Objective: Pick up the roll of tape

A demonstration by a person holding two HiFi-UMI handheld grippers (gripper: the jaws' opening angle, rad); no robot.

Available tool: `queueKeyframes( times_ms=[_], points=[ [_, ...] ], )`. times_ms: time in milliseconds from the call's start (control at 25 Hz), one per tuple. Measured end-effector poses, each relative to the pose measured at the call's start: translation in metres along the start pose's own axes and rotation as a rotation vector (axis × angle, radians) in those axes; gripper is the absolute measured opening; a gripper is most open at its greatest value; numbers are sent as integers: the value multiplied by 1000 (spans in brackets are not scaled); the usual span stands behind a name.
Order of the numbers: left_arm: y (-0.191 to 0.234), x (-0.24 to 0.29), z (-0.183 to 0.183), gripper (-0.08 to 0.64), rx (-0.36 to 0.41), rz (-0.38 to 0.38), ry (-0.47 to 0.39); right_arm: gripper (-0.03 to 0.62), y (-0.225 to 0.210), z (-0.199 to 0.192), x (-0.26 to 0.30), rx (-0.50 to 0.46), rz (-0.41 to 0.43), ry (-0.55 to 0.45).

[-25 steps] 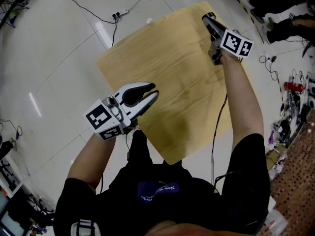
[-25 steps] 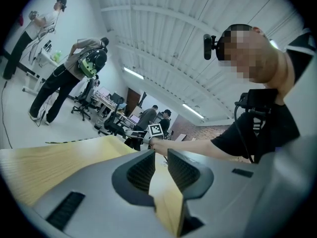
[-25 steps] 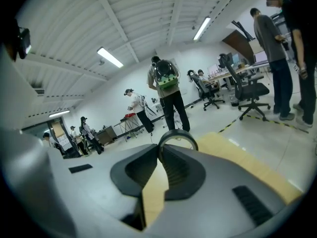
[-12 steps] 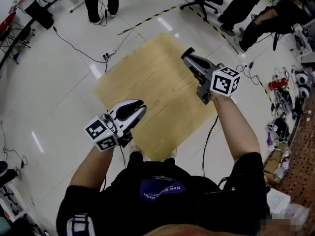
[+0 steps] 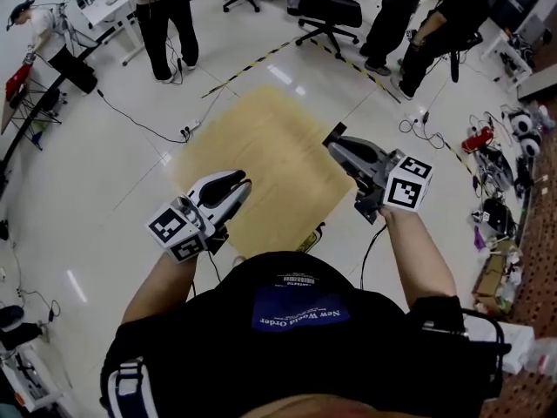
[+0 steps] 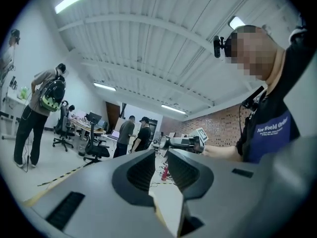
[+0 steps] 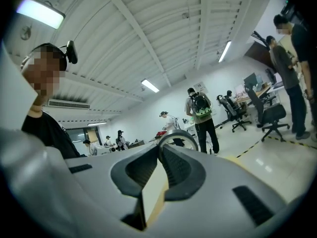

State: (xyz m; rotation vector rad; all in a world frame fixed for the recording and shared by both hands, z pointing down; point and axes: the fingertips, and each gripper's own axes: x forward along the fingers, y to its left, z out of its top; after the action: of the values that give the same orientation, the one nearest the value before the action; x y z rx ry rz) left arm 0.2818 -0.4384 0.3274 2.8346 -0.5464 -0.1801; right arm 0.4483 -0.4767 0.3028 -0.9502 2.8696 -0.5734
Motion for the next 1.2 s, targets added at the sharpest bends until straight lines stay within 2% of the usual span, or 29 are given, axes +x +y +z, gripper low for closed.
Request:
queueKeyframes(
  times_ms=[200, 360, 480, 800, 960, 1200],
  points=[
    [-16, -4, 23, 83, 6, -4, -18, 21, 38, 2, -21, -19, 15, -31],
    [-30, -16, 28, 83, 43, 34, -44, 21, 66, -11, -39, -34, 63, -60],
    [-30, -25, 31, 83, 47, 56, -61, 21, 77, -17, -41, -71, 102, -37],
    [-30, -28, 50, 83, 19, 107, -77, 21, 85, 0, -25, -111, 171, 5],
    [-31, -42, 39, 83, 20, 113, -85, 21, 91, -15, -17, -136, 177, 22],
    [-29, -37, 41, 83, 19, 122, -92, 21, 88, -12, -14, -151, 197, 30]
  ],
)
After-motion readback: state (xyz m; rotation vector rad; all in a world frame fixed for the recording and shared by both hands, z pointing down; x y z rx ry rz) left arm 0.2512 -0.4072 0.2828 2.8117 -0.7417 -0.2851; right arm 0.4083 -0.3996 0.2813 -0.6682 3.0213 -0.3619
